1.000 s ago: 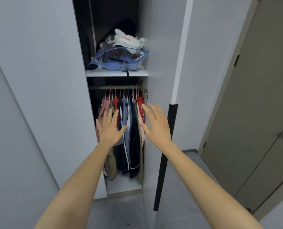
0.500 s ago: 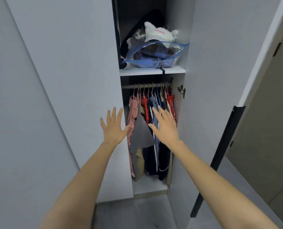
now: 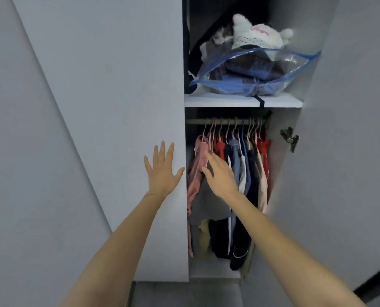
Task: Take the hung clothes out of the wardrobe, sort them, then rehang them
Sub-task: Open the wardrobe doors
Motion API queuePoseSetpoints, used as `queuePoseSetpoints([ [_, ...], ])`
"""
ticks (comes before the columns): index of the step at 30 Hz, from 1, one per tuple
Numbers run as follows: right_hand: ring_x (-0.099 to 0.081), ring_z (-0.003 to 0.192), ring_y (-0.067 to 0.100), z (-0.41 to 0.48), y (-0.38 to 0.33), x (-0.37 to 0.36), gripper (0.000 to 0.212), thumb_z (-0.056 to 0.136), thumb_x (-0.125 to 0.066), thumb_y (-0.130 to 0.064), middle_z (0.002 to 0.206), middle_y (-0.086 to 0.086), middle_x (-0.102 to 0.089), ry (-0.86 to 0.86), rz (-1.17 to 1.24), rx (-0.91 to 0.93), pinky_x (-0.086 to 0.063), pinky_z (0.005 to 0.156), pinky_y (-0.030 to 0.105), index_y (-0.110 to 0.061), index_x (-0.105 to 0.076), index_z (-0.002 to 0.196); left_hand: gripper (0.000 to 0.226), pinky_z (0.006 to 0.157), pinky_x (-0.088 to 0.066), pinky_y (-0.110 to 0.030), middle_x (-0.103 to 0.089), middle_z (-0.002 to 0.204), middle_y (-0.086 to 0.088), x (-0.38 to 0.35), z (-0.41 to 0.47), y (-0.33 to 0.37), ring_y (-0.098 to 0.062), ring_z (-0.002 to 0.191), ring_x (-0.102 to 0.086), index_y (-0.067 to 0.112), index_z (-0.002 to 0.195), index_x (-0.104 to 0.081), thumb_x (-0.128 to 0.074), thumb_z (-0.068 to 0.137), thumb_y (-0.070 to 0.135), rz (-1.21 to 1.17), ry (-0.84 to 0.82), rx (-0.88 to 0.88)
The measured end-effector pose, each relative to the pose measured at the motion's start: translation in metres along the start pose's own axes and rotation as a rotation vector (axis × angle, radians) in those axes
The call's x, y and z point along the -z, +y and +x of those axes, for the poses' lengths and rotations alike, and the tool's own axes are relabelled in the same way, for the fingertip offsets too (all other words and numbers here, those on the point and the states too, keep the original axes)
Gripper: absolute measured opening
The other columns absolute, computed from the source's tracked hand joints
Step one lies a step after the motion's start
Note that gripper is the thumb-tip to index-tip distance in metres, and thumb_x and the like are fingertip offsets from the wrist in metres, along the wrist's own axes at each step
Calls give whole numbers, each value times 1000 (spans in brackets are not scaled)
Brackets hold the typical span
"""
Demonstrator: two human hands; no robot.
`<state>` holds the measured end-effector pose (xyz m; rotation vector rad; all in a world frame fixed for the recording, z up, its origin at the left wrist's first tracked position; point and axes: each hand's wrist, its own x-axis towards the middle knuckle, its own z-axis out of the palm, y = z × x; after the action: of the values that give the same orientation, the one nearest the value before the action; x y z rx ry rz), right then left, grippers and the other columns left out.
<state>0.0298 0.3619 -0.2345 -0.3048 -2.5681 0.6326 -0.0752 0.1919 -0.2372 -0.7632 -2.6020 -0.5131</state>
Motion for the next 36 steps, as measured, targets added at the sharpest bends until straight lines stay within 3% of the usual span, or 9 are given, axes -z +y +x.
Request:
queuePoseSetpoints([
  [2, -24, 146, 28, 21, -1, -9, 56, 102, -46, -33, 155, 5, -36, -41, 73, 11, -33, 114, 48, -26, -26, 154, 81, 118, 6, -56, 5, 166, -3, -4, 14, -6, -26, 153, 7, 28, 158, 1, -45, 97, 56, 12, 36, 13],
  [5, -20, 146, 28, 46, -8, -21, 54, 104, -43, -31, 158, 4, -31, -115, 165, -27, -23, 115, 39, -25, -26, 154, 81, 119, 6, -55, 5, 166, -3, -4, 30, -21, -26, 153, 8, 28, 158, 0, -44, 97, 56, 60, 89, 10],
  [8, -33, 142, 26, 71, -15, -34, 52, 105, -37, -35, 155, 3, -36, -194, 395, -114, -26, 116, 34, -27, -23, 155, 81, 119, 9, -53, 6, 166, -2, -1, 39, -35, -24, 152, 10, 29, 158, 1, -45, 97, 55, 77, 115, 31],
  [11, -39, 136, 14, 85, -31, -40, 50, 107, -32, -33, 150, -5, -40, -264, 602, -178, -28, 102, 19, -26, -23, 155, 81, 119, 9, -52, 6, 166, 0, 3, 37, -47, -22, 153, 10, 29, 159, 0, -45, 97, 56, 54, 121, 65],
  [16, -51, 98, -6, 87, -45, -46, 44, 105, -34, -29, 134, -8, -51, -236, 762, -271, -38, 78, 12, -22, -34, 149, 81, 120, 8, -52, 7, 166, 4, 10, 28, -55, -19, 153, 9, 31, 158, -1, -46, 96, 57, -44, 101, 120],
  [20, -54, 93, -7, 78, -50, -40, 41, 104, -38, -23, 122, -6, -57, -220, 834, -307, -42, 65, 7, -17, -42, 144, 81, 120, 6, -52, 3, 166, 4, 20, 17, -50, -19, 153, 3, 31, 158, -3, -46, 96, 59, -109, 84, 150],
  [23, -54, 96, -7, 61, -56, -36, 40, 104, -40, -23, 129, -3, -56, -210, 836, -310, -43, 68, 8, -16, -43, 143, 80, 121, 4, -51, 1, 166, 3, 30, 5, -42, -19, 153, -1, 31, 158, -3, -45, 96, 59, -141, 66, 134],
  [33, -60, 100, 8, -25, -98, -26, 23, 103, -41, -16, 114, -5, -63, -126, 880, -281, -47, 92, 24, -21, -56, 120, 82, 122, -14, -48, -7, 166, 2, 76, -52, -28, -17, 152, -11, 31, 158, -8, -50, 94, 61, -361, 68, 104],
  [36, -60, 98, 7, -52, -118, -25, 23, 104, -40, -14, 107, -11, -61, -94, 861, -274, -48, 87, 18, -20, -57, 118, 83, 120, -21, -42, -14, 165, 3, 93, -78, -36, -16, 151, -15, 26, 158, -9, -50, 95, 59, -412, 64, 107],
])
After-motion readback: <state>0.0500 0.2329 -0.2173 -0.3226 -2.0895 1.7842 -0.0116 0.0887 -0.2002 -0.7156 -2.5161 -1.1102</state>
